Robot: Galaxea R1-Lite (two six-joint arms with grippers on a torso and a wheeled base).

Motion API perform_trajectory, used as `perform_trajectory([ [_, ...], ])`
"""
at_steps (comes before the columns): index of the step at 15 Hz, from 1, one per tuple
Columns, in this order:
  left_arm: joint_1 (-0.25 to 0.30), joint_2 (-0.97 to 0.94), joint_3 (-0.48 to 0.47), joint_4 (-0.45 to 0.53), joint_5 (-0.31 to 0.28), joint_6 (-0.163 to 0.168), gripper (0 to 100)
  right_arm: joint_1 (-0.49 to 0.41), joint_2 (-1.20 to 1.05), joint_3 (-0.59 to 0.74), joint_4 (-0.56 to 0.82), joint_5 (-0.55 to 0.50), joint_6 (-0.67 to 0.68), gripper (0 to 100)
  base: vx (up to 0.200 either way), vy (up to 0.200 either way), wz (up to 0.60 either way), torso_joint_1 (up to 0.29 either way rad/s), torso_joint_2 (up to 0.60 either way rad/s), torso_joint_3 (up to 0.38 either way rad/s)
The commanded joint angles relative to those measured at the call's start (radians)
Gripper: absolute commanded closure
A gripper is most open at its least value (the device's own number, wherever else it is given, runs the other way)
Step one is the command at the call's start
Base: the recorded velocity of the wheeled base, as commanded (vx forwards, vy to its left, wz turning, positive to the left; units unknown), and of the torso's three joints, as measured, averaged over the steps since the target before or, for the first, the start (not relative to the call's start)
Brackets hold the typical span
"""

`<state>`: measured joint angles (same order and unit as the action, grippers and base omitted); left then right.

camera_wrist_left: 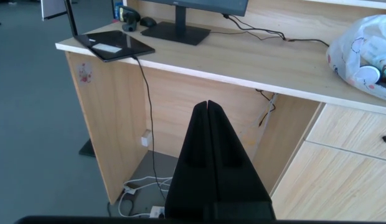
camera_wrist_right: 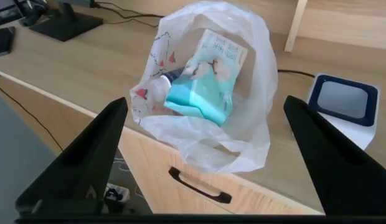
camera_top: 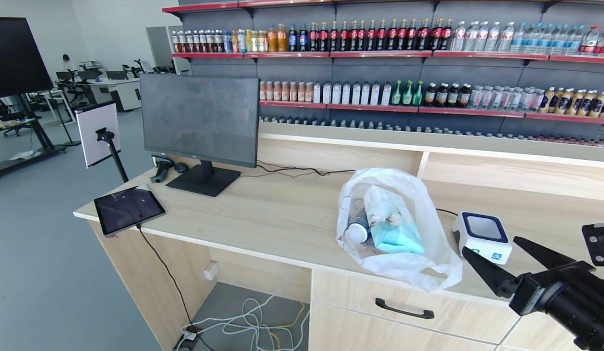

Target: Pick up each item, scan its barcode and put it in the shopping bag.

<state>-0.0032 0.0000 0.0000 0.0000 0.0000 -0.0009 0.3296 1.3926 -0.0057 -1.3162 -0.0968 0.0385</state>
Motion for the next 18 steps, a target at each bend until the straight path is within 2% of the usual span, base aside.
perform_trajectory([
  [1,0.000,0.000,0.000,0.000,0.000,-0.001,100,0.042,-0.245,0.006,0.229,-0.001,-0.012,0,0.000,0.000,0.00,0.000,0.00,0.000],
  [4,0.000,0.000,0.000,-0.002,0.000,-0.001,100,0.100,-0.504,0.006,0.620,-0.014,-0.029,0,0.000,0.000,0.00,0.000,0.00,0.000],
  [5,0.000,0.000,0.000,0.000,0.000,-0.001,100,0.100,-0.509,0.006,0.629,-0.014,-0.029,0,0.000,0.000,0.00,0.000,0.00,0.000],
  [6,0.000,0.000,0.000,0.000,0.000,-0.001,100,0.105,-0.627,0.006,0.799,-0.014,-0.048,0,0.000,0.000,0.00,0.000,0.00,0.000],
  [9,0.000,0.000,0.000,0.000,0.000,-0.001,100,0.112,-0.827,0.006,1.045,-0.001,-0.081,0,0.000,0.000,0.00,0.000,0.00,0.000],
  [14,0.000,0.000,0.000,0.000,0.000,-0.001,100,0.111,-1.080,0.006,1.282,-0.001,-0.103,0,0.000,0.000,0.00,0.000,0.00,0.000],
  [16,0.000,0.000,0.000,0.000,0.000,-0.001,100,0.103,-1.087,0.006,1.287,-0.001,-0.104,0,0.000,0.000,0.00,0.000,0.00,0.000],
  [17,0.000,0.000,0.000,0.000,0.000,-0.001,100,0.077,-1.081,0.006,1.292,-0.004,-0.100,0,0.000,0.000,0.00,0.000,0.00,0.000],
  [18,0.000,0.000,0.000,0.000,0.000,0.001,100,-0.103,-1.044,0.006,1.296,-0.001,-0.106,0,0.000,0.000,0.00,0.000,0.00,0.000],
])
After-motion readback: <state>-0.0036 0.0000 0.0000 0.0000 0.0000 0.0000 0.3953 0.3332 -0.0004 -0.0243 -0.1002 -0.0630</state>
